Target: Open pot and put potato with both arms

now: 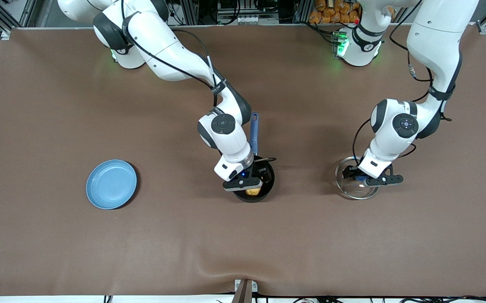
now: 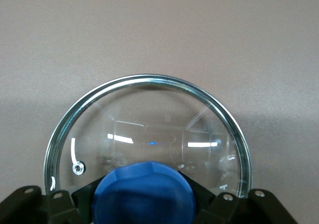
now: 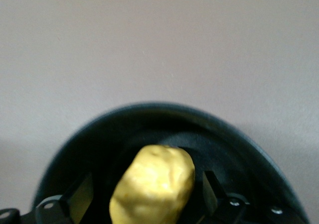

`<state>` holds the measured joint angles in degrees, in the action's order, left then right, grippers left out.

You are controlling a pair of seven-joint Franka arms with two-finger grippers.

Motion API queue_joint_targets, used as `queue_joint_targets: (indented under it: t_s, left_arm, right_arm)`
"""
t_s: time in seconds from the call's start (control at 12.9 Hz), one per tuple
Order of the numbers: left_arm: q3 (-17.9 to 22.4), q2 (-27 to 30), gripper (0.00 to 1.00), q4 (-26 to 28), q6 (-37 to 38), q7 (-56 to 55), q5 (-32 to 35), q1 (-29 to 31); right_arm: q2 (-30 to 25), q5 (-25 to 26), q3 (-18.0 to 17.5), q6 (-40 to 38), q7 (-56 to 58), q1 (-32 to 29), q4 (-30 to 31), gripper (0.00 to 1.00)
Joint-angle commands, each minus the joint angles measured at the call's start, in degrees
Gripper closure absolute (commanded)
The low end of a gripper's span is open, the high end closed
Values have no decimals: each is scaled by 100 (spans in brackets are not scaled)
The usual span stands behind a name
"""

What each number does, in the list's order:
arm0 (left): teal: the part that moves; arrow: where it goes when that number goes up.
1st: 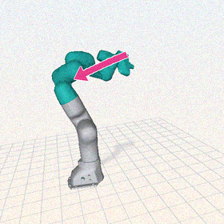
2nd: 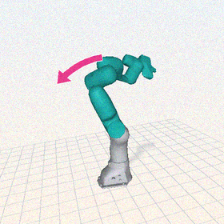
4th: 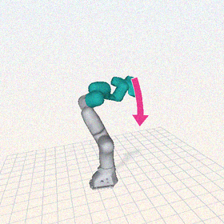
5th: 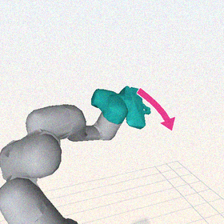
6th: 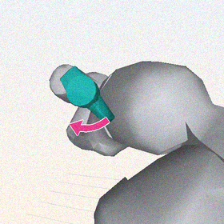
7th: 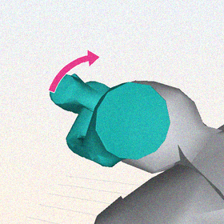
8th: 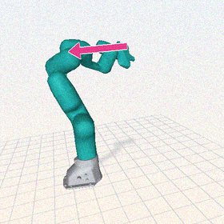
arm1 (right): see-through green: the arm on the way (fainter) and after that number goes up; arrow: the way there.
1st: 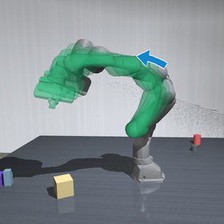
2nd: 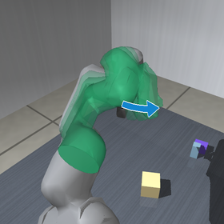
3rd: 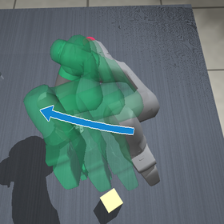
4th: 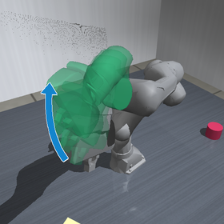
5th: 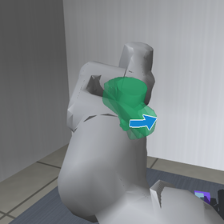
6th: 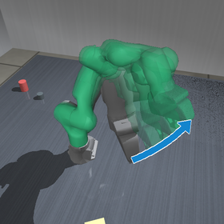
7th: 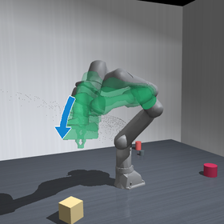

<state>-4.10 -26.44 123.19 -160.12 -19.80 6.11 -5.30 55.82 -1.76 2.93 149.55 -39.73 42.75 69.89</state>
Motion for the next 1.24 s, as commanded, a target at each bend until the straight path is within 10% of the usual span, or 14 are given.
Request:
queue_joint_targets:
  t_s: [0.0,0.46,1.16]
  left_arm:
    - [-12,-80,33,21,-300,29,136,29]
    - [-12,-28,0,21,-309,20,136,29]
    - [-82,1657,0,-23,1613,107,136,12]
  right_arm:
    - [-518,141,33,-905,-97,-30,69,0]
    - [-1572,141,515,-2831,9,-143,86,0]
    - [-3146,80,516,-4751,1492,-1857,603,0]
